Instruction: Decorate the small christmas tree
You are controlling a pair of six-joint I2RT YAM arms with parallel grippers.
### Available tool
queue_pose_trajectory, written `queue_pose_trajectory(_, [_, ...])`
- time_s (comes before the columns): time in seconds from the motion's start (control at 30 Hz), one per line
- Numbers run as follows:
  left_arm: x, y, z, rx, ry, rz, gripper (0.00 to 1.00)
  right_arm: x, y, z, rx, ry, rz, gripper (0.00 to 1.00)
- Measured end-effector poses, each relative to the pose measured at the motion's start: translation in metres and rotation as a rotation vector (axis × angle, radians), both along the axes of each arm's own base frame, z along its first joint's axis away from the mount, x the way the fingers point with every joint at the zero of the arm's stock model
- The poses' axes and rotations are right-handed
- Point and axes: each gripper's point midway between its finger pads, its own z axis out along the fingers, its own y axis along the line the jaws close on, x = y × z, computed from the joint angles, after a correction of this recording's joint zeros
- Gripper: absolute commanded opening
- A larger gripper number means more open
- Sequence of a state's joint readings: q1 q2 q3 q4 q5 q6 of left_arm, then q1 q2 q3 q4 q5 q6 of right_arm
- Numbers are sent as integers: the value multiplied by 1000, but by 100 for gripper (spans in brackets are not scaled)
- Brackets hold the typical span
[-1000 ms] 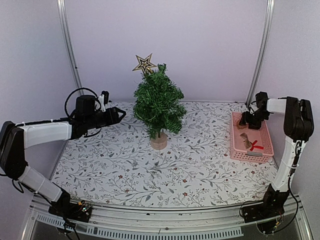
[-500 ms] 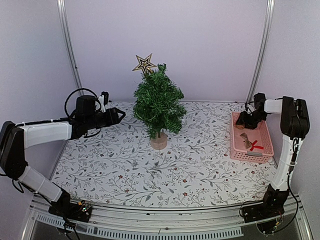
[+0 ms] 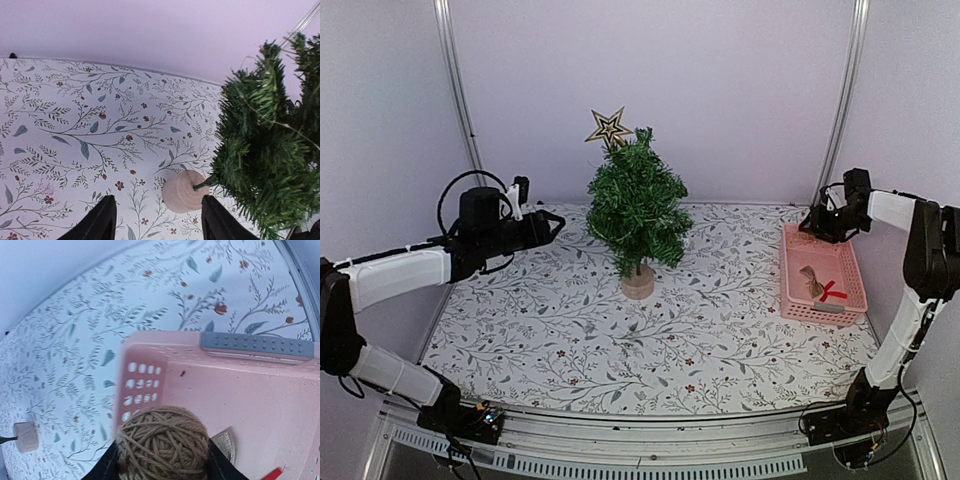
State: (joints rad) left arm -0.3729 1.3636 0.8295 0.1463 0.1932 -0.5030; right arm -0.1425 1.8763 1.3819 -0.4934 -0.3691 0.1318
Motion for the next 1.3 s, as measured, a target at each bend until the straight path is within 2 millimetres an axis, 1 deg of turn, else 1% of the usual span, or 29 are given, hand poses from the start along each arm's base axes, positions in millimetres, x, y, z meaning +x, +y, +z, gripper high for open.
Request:
queue_pose_trajectory(0.1, [-11, 5, 22, -13, -65, -2, 58, -11, 12, 49, 41, -101, 33, 33])
queue_pose_trajectory(0.17, [-24, 10, 39, -19, -126, -6, 57, -23, 25, 84, 89, -175, 76, 32])
queue_pose_trajectory(0.23, [-37, 15, 52, -17, -180, -15, 55, -35, 39, 111, 148, -234, 126, 32])
queue_pose_trajectory(0.3, [-53, 19, 68, -12, -249, -30, 52, -51, 57, 133, 217, -279, 187, 31])
queue_pose_trajectory(0.37, [-69, 23, 84, -3, -322, -50, 49, -68, 77, 146, 279, -301, 251, 31])
queue_pose_trajectory(0.43, [-83, 22, 98, 12, -387, -77, 47, -87, 102, 155, 336, -314, 326, 31])
queue_pose_trajectory(0.53, [-111, 12, 117, 46, -488, -152, 42, -125, 154, 161, 452, -311, 474, 31])
queue_pose_trajectory(0.6, [-133, -6, 125, 66, -547, -237, 40, -154, 184, 160, 535, -289, 561, 31])
queue_pose_trajectory(0.63, [-141, -14, 125, 70, -557, -271, 39, -166, 195, 160, 575, -274, 592, 31])
queue_pose_trajectory(0.7, [-162, -37, 123, 90, -580, -370, 37, -188, 214, 161, 640, -248, 648, 31])
queue_pose_trajectory(0.8, [-181, -68, 116, 120, -582, -473, 36, -211, 235, 162, 699, -214, 710, 31])
queue_pose_trajectory(0.9, [-200, -108, 111, 170, -596, -574, 35, -232, 258, 167, 737, -196, 780, 31])
queue_pose_trajectory(0.97, [-211, -139, 104, 217, -601, -636, 35, -243, 269, 171, 755, -195, 817, 30])
queue_pose_trajectory(1.03, [-214, -164, 96, 254, -599, -667, 35, -251, 277, 173, 767, -192, 840, 30])
queue_pose_trajectory(1.1, [-213, -181, 87, 275, -593, -682, 35, -256, 284, 176, 770, -196, 856, 29])
queue_pose_trajectory(1.2, [-208, -198, 77, 289, -584, -690, 37, -263, 295, 176, 768, -200, 878, 29])
queue_pose_trajectory(1.3, [-205, -216, 78, 284, -590, -698, 38, -269, 306, 173, 765, -188, 899, 28])
